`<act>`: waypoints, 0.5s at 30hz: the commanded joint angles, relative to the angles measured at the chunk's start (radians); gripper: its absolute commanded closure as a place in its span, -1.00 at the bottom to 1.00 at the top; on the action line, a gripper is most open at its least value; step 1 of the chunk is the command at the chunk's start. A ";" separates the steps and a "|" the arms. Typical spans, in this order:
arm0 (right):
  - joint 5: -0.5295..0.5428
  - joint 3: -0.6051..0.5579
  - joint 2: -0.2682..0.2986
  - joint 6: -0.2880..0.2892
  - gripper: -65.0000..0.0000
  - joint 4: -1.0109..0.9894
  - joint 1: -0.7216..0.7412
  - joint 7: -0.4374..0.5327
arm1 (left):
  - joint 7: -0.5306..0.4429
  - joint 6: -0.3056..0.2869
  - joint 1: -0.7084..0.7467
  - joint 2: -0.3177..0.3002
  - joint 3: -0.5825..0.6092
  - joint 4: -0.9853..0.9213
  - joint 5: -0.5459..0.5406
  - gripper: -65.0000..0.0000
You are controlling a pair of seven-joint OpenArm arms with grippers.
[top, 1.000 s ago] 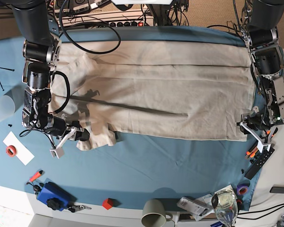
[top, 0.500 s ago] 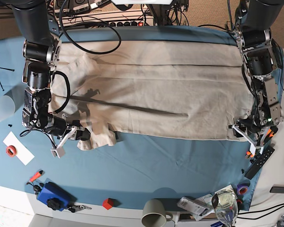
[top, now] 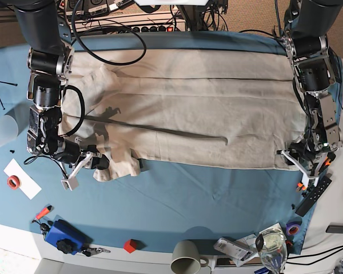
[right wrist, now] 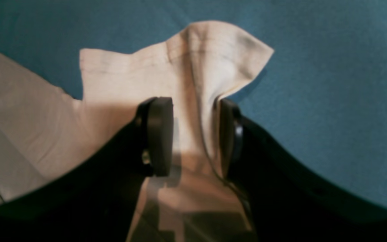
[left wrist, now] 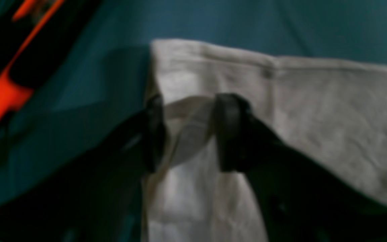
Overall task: Fold the T-shirt properly
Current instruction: 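Grasp the other hem corner with the left gripper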
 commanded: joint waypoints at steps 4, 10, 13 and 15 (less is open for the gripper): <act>-0.033 -0.003 0.006 -0.002 0.31 0.002 0.011 -0.035 | -0.061 0.004 -0.063 -0.016 -0.003 0.015 0.017 0.09; -0.032 -0.003 0.006 -0.002 0.31 0.002 0.011 -0.043 | -0.076 0.092 -0.073 -0.016 -0.003 0.014 0.109 0.09; -0.032 -0.003 0.006 -0.002 0.31 0.002 0.011 -0.047 | -0.081 0.130 -0.046 -0.016 -0.003 0.014 0.131 0.09; -0.032 -0.003 0.006 -0.002 0.31 0.002 0.011 -0.050 | -0.092 0.136 -0.023 -0.017 -0.003 0.013 0.138 0.09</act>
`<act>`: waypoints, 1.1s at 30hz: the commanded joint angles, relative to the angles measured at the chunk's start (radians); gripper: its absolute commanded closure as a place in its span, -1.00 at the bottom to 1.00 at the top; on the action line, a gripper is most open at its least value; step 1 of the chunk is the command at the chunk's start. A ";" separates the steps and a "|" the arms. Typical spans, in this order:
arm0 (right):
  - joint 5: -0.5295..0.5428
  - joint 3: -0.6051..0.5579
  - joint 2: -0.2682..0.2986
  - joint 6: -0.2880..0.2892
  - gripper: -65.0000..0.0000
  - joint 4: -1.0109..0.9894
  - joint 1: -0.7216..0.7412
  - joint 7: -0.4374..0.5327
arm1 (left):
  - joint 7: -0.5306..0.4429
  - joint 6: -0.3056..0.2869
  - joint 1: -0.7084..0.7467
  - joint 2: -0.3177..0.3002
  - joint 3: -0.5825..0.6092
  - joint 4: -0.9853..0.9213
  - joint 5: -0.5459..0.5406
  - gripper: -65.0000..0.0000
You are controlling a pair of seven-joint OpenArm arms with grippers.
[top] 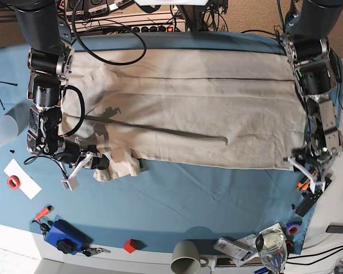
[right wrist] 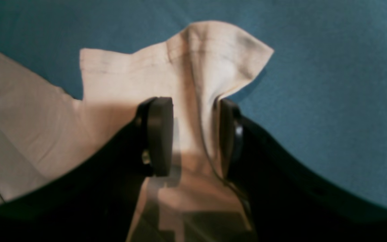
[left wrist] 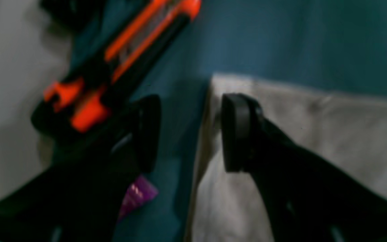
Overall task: Fold the T-shirt properly
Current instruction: 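Grasp the other hem corner with the left gripper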
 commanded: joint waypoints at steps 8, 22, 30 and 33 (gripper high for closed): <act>-0.032 -0.003 0.006 -0.003 0.31 0.002 0.011 -0.050 | -0.017 -0.120 -0.002 -0.010 -0.003 -0.084 -0.121 0.09; -0.033 -0.003 0.006 -0.003 1.00 0.002 0.011 -0.037 | 0.048 -0.224 -0.004 -0.009 -0.003 -0.147 -0.267 0.82; -0.032 -0.003 0.013 -0.015 1.00 0.012 0.017 -0.038 | 0.100 -0.223 -0.008 -0.010 -0.003 -0.139 -0.265 1.00; -0.033 -0.002 0.022 -0.019 1.00 0.045 0.017 -0.057 | 0.138 -0.223 -0.007 -0.010 -0.003 -0.108 -0.268 1.00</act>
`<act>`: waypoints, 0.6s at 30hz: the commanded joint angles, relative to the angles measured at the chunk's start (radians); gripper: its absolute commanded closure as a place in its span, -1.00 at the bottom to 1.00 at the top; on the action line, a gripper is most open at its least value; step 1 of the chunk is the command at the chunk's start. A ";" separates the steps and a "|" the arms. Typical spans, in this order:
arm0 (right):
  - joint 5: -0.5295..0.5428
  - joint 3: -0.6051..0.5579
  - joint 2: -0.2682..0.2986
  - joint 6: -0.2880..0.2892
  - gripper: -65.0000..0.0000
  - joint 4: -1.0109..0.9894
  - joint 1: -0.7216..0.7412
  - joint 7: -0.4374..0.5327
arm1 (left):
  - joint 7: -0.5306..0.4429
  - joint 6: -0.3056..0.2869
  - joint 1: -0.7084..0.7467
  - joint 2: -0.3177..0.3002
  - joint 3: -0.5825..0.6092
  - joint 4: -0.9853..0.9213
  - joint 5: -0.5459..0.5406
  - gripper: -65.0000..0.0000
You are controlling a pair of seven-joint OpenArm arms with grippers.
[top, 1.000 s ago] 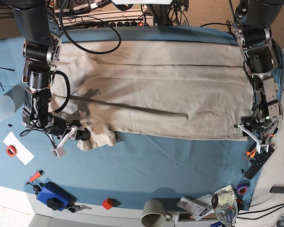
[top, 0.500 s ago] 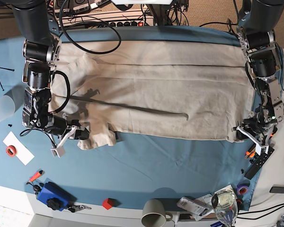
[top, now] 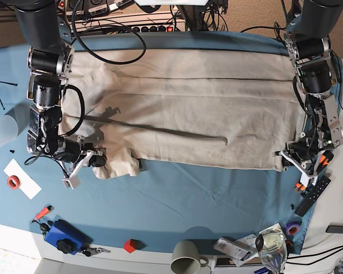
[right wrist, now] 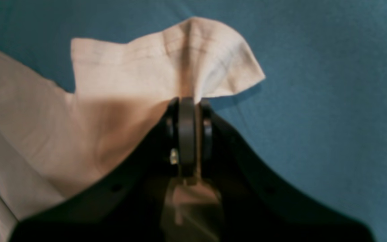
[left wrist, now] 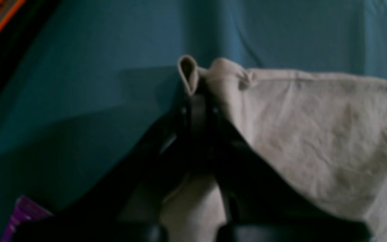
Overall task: Fold the T-shirt properly
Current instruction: 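Grasp the other hem corner with the left gripper, then lift both hem corners and fold them over toward the collar fold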
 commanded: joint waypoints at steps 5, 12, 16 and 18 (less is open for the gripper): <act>-0.013 -0.002 0.028 -0.005 1.00 0.096 0.019 -0.048 | 0.126 -0.007 -0.001 -0.003 0.005 0.062 -0.025 1.00; -0.013 -0.002 0.031 -0.015 1.00 0.166 0.019 -0.049 | 0.219 -0.007 0.000 -0.003 0.005 0.147 -0.060 1.00; 0.001 -0.002 0.031 -0.014 1.00 0.190 0.014 -0.069 | 0.273 0.015 0.000 -0.003 0.004 0.204 -0.061 1.00; 0.034 -0.002 0.034 -0.014 1.00 0.206 0.008 -0.080 | 0.299 0.042 0.000 -0.003 0.005 0.241 -0.061 1.00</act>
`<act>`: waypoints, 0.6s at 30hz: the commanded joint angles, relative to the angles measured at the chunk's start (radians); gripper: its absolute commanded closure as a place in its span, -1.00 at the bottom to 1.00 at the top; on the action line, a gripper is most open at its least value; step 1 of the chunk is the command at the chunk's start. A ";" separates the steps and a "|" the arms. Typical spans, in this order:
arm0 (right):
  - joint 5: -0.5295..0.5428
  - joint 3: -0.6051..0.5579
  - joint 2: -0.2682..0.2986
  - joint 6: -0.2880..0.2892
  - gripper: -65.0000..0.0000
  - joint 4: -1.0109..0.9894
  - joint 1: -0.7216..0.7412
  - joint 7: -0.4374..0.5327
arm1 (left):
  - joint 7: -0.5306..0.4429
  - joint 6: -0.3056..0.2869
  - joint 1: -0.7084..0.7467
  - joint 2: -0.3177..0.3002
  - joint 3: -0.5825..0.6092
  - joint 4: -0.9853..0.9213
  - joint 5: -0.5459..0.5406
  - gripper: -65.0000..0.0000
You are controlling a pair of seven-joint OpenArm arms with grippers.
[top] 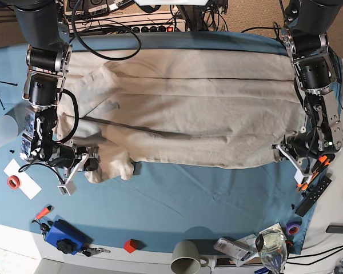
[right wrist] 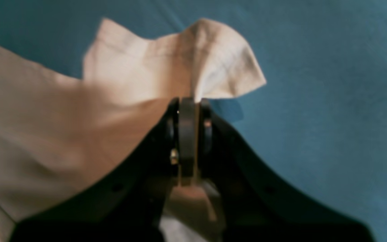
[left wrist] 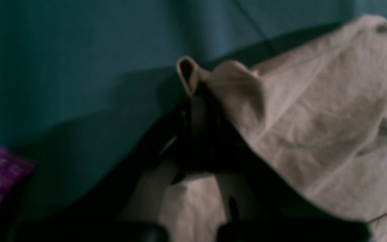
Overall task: Fold the T-shirt properly
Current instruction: 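Lift both hem corners and fold them over toward the collar fold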
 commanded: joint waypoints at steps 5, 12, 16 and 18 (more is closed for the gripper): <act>0.042 0.003 0.026 0.005 1.00 0.146 -0.028 0.003 | 0.046 0.018 -0.030 -0.014 -0.002 0.119 -0.013 1.00; 0.041 0.004 0.051 -0.048 1.00 0.364 -0.133 -0.027 | 0.097 0.024 -0.019 -0.016 -0.002 0.136 -0.013 1.00; 0.042 0.026 0.053 -0.051 1.00 0.409 -0.163 -0.048 | 0.124 0.067 0.001 -0.049 -0.004 0.138 -0.063 1.00; 0.046 0.045 0.053 -0.051 1.00 0.414 -0.173 -0.053 | 0.136 0.062 0.010 -0.072 -0.016 0.138 -0.114 1.00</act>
